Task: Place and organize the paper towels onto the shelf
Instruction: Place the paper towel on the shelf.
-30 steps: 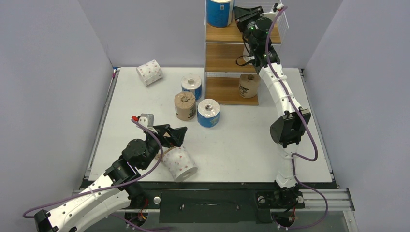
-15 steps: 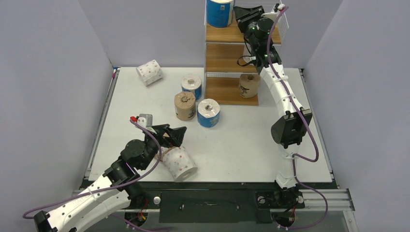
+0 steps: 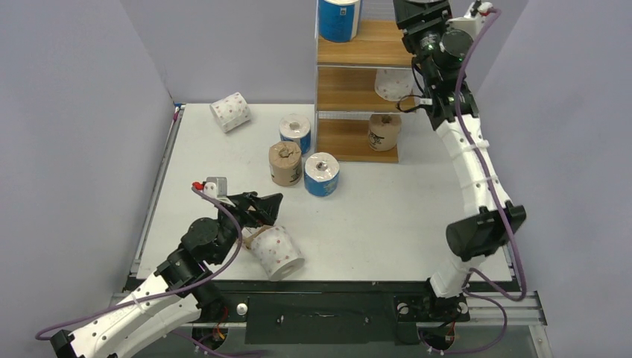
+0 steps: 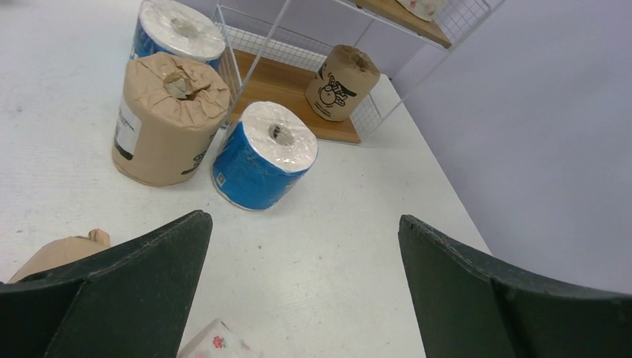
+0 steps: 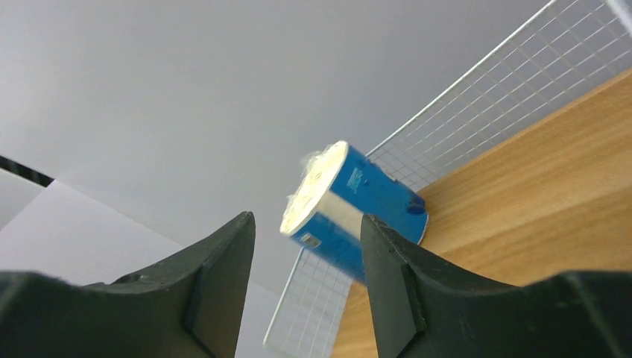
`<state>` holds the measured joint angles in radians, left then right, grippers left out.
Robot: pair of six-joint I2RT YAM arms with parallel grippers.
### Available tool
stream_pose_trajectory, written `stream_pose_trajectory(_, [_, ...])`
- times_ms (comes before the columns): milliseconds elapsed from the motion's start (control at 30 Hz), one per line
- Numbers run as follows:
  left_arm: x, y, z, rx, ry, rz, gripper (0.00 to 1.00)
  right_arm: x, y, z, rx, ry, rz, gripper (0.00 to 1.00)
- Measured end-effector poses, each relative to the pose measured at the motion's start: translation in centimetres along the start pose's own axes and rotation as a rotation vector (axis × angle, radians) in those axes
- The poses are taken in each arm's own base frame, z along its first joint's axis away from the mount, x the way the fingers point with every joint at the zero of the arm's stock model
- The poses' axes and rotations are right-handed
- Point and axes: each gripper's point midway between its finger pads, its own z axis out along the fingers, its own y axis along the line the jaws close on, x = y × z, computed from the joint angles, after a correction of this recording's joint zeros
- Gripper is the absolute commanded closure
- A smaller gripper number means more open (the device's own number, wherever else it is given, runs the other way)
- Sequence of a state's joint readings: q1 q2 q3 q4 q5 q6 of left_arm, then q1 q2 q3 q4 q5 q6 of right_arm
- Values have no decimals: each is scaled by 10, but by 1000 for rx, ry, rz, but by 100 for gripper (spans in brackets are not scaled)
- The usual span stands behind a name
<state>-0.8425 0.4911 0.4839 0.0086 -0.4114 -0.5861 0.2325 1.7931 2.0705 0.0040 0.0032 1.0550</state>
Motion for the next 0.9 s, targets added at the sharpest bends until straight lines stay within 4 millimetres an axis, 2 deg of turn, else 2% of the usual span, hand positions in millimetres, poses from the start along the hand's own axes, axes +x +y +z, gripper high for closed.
stream_pose_trajectory(100, [-1,12,-1,-73,-6,-28,4,-16,19,-39,-21,-11,-23,48])
stream_pose_trajectory(133, [-2,18,-2,-113,-9,-41,4,-19,23,-59,-32,-16,-32,47])
stream_pose_trajectory(233, [-8,36,-5,-232,-33,-81,4,-19,19,-113,-15,-19,-64,45])
stream_pose_trajectory(333, [-14,51,-7,-344,-52,-106,4,-7,12,-169,8,2,-111,43])
stream_pose_trajectory(400, [-15,57,-8,-402,-55,-112,4,0,12,-195,11,21,-144,41])
stream_pose_trajectory(467, [-15,62,-8,-444,-51,-114,4,11,12,-216,18,53,-186,40])
stream_pose_trajectory(567, [-13,68,-8,-487,-45,-112,4,39,7,-241,36,139,-261,37])
stream_pose_trajectory(667, [-9,73,-9,-513,-38,-107,4,77,-15,-257,91,244,-362,35])
stream_pose_trajectory(800, [-10,74,-7,-516,-37,-111,4,130,-71,-271,247,392,-562,31])
stream_pose_trajectory(867, [-9,73,-5,-507,-27,-117,4,149,-103,-275,349,444,-669,23])
stream_pose_trajectory(900, [-7,73,-3,-502,-19,-117,4,157,-121,-277,407,463,-724,14])
